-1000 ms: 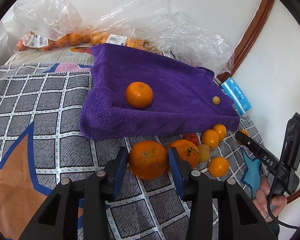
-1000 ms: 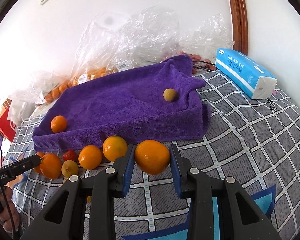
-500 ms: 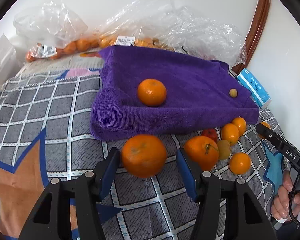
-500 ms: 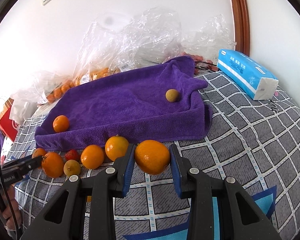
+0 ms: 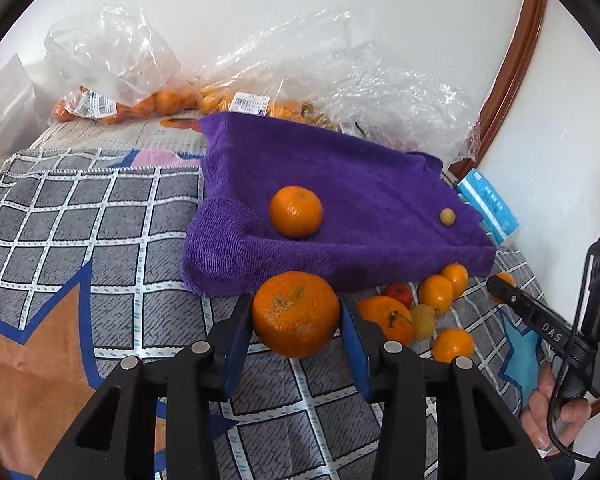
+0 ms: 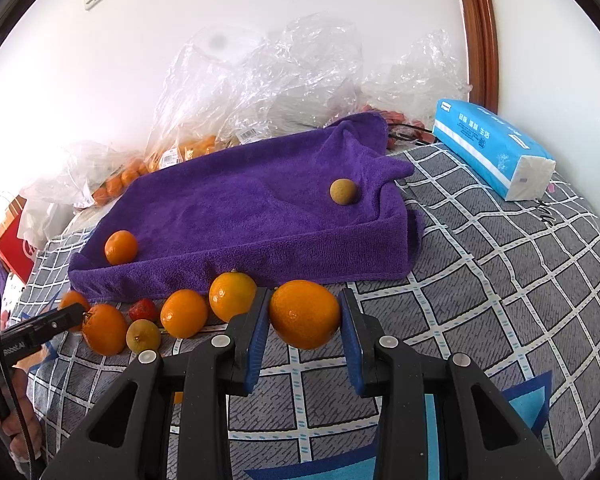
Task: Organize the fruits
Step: 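Close left gripper on another mandarin while right gripper holds the orange, then lift and carry the orange and mandarin over the purple towel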
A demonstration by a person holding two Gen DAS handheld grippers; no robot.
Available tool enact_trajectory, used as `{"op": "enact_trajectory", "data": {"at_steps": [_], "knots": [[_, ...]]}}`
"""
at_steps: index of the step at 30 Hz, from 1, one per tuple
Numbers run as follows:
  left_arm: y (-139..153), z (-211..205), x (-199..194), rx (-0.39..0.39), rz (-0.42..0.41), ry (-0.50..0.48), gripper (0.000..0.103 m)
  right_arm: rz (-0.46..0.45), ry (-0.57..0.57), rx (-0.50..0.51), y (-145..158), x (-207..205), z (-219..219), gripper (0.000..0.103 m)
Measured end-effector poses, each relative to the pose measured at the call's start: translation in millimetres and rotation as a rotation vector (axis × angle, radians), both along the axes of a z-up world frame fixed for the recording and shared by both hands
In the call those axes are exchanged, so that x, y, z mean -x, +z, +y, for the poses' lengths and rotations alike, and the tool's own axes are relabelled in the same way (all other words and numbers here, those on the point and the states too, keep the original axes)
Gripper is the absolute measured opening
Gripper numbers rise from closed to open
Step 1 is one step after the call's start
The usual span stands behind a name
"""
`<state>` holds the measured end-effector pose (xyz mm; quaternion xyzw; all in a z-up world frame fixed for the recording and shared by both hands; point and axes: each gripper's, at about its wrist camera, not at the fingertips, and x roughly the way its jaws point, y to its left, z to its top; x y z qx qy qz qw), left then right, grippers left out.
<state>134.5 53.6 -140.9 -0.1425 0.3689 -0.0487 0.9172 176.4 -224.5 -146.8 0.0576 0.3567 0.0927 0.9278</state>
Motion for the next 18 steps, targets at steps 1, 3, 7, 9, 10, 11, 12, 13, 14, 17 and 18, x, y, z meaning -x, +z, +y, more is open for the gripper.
{"op": "enact_trajectory", "data": {"at_steps": [1,3,7,9,10,11,12,13,14,17,18], "knots": [[1.7,0.0,1.2,-0.001,-0.011,0.001,0.041,0.001,0.000,0.000,-0.2,-0.2,-0.1,0.034],[5.2,0.2,3.4,0.003,-0.031,0.001,0.041,0.002,0.000,0.000,0.0,-0.4,0.0,0.034],[9.1,1.2,5.2,0.016,-0.044,0.008,0.041,-0.014,0.009,-0.009,1.5,1.7,0.4,0.034],[10.4,2.2,5.4,0.027,-0.047,0.006,0.041,-0.017,0.011,-0.009,2.0,2.0,0.6,0.034],[11.0,2.7,5.3,0.032,-0.050,0.007,0.041,-0.018,0.011,-0.010,2.1,2.0,0.8,0.034],[11.3,2.9,5.1,0.035,-0.052,0.007,0.041,-0.019,0.009,-0.010,2.3,2.2,0.9,0.034],[11.9,3.0,5.3,0.037,-0.055,0.007,0.041,-0.021,0.007,-0.011,2.8,2.6,0.6,0.034],[12.2,3.2,6.1,0.037,-0.057,0.008,0.041,-0.024,0.007,-0.014,3.0,2.9,0.4,0.034],[12.6,3.1,6.4,0.035,-0.060,0.010,0.041,-0.029,0.006,-0.017,3.6,3.6,-0.2,0.034],[14.1,1.0,8.7,0.013,-0.069,0.017,0.041,-0.046,0.005,-0.029,5.7,6.7,-1.4,0.034],[14.5,0.7,9.0,0.013,-0.073,0.015,0.041,-0.047,0.008,-0.030,6.2,7.3,-1.4,0.034]]}}
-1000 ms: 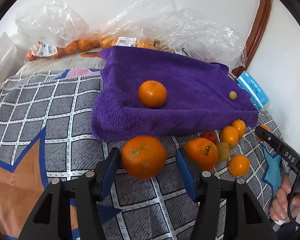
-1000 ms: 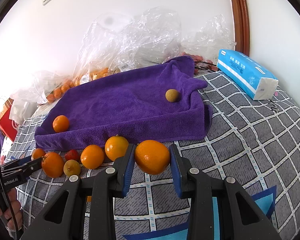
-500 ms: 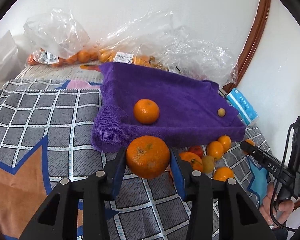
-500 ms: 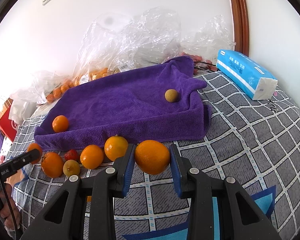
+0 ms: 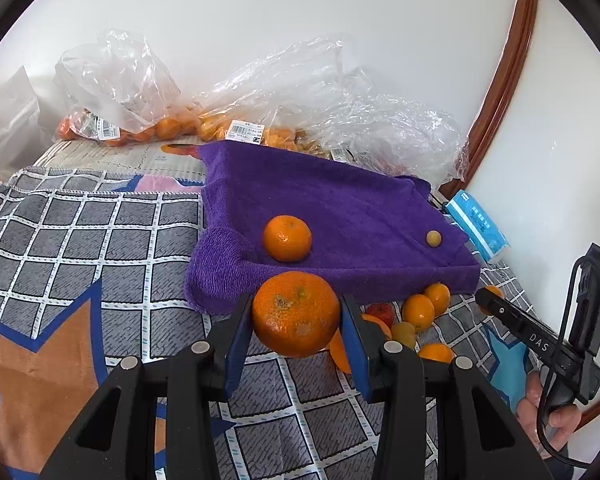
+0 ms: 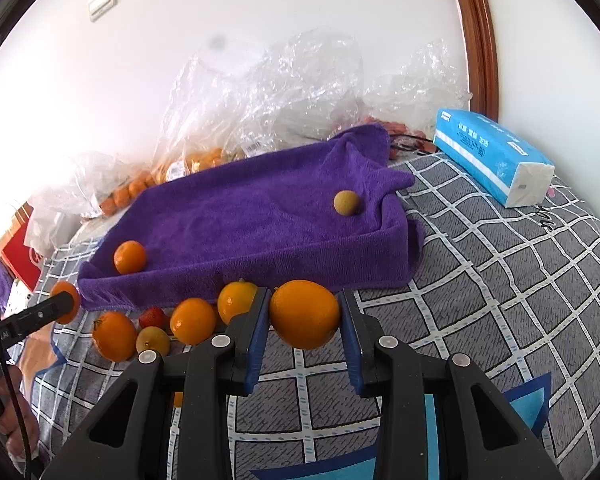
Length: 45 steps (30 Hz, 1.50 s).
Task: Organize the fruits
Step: 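Lift and carry the orange and mandarin over the purple towel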
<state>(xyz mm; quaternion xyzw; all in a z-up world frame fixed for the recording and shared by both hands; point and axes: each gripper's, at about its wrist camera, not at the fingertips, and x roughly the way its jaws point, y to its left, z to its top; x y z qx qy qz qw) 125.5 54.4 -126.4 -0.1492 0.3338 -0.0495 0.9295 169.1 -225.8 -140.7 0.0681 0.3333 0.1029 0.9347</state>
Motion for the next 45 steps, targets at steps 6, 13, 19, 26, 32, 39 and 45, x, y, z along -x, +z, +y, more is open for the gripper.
{"op": "enact_trajectory", "data": {"at_steps": [6,13,19,26,32,39,45], "knots": [[2.5,4.0,-0.2,0.011,-0.011,0.011,0.041,0.012,0.002,0.039,1.5,1.0,8.8,0.034],[18.5,3.7,2.9,0.030,-0.030,0.012,0.041,-0.008,0.054,0.049,24.8,5.1,25.3,0.034],[45.8,2.3,-1.0,0.028,-0.046,0.019,0.041,-0.058,0.078,0.051,53.8,-2.0,37.6,0.034],[64.6,6.0,-16.9,0.003,-0.075,0.048,0.041,-0.102,0.070,0.039,70.0,-22.8,41.2,0.034],[67.7,12.4,-49.1,0.020,-0.087,0.065,0.041,-0.122,0.044,0.038,78.9,-49.4,34.1,0.034],[49.7,21.4,-79.0,0.045,-0.080,0.096,0.041,-0.136,0.011,0.055,73.3,-81.2,23.6,0.034],[19.9,42.5,-87.1,0.094,-0.048,0.160,0.041,-0.085,-0.001,0.034,40.7,-89.9,14.7,0.034]]}}
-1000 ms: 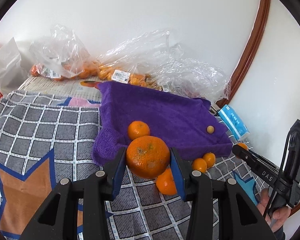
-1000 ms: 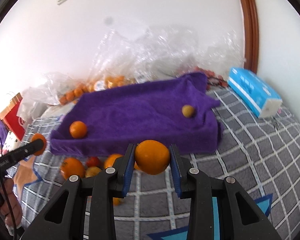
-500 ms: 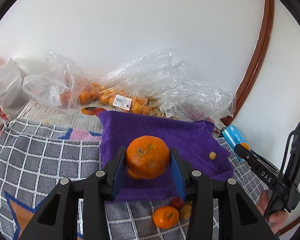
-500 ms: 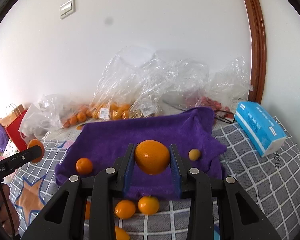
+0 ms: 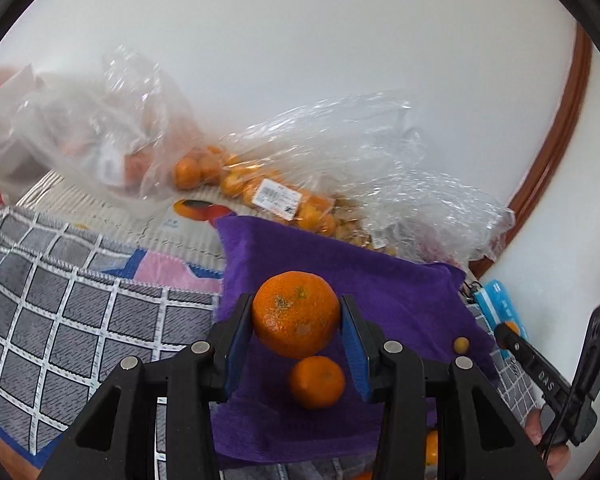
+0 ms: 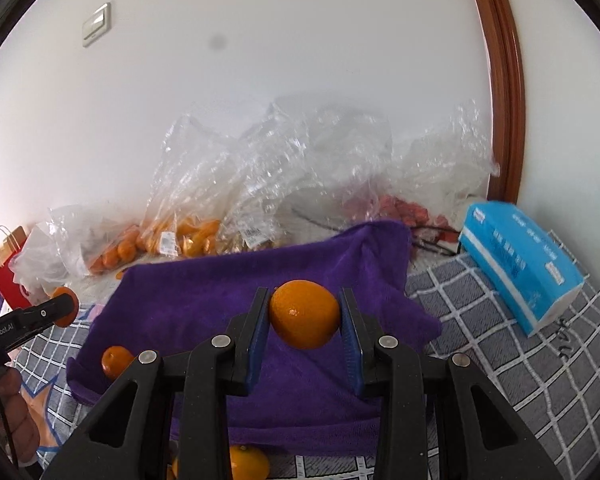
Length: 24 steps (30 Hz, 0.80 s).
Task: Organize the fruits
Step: 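Lift and carry the orange and mandarin over the purple towel, then open right gripper releasing orange onto towel while left gripper releases mandarin onto towel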
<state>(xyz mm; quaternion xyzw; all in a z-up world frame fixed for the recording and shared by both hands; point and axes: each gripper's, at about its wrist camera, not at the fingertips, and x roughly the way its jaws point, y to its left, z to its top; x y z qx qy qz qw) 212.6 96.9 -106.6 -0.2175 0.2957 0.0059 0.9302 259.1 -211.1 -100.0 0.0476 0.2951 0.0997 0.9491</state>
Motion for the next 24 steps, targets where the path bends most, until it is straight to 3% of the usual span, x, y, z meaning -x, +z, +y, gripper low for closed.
{"op": "enact_trajectory", "data": {"at_steps": [9,14,24], "knots": [[-9.9,-4.3,-10.4,0.008,0.002,-0.020,0.041,0.039,0.052,0.079,-19.3,-3.0,17.9,0.034],[-23.0,-13.4,-18.5,0.016,0.020,-0.046,0.041,0.134,0.060,0.049,-37.7,-12.2,18.8,0.034],[-29.8,-29.2,-22.9,-0.037,0.031,-0.090,0.041,0.169,0.055,0.066,-44.0,-14.4,24.0,0.034]]}}
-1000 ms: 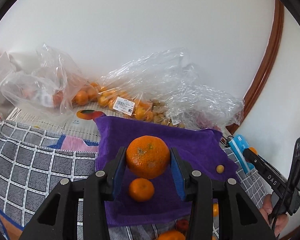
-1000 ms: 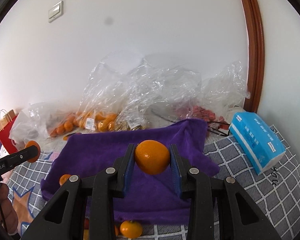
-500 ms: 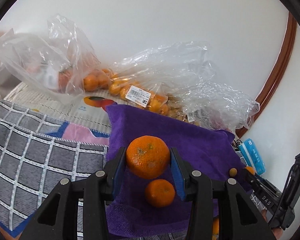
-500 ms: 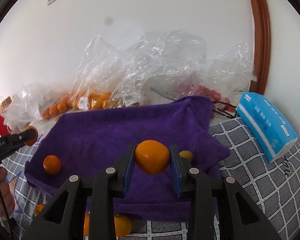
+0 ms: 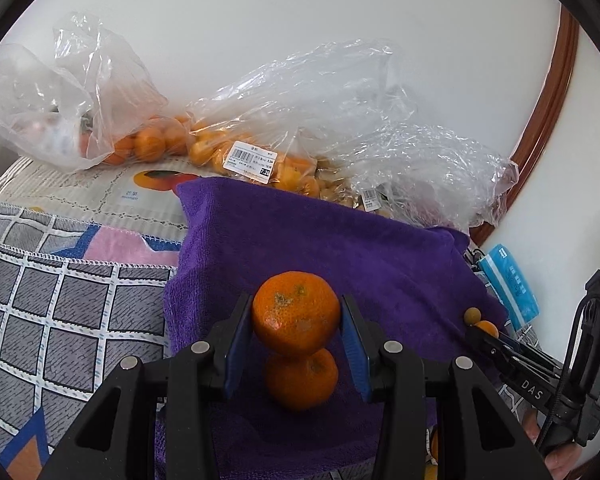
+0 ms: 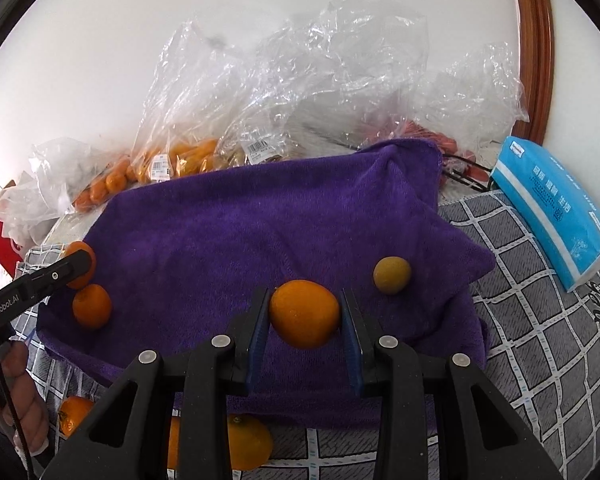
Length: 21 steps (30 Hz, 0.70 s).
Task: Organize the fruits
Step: 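Open right gripper releasing orange onto towel while left gripper releases mandarin onto towel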
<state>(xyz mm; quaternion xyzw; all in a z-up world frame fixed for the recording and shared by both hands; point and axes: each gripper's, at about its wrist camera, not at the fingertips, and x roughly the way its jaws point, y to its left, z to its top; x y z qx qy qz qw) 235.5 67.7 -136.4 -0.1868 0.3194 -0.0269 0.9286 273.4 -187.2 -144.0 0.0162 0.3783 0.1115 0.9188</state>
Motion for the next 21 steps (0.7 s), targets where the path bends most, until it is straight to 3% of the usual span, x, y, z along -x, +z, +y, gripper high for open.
{"op": "enact_trajectory", "data": {"at_steps": [17,21], "knots": [[-1.2,4.6,2.1,0.028,0.010,-0.001,0.041,-0.017,-0.013,-0.025,-1.2,0.4,-3.4,0.034],[-1.6,3.2,2.1,0.020,0.012,-0.001,0.041,-0.072,-0.014,-0.030,5.9,6.7,-4.1,0.045]]}}
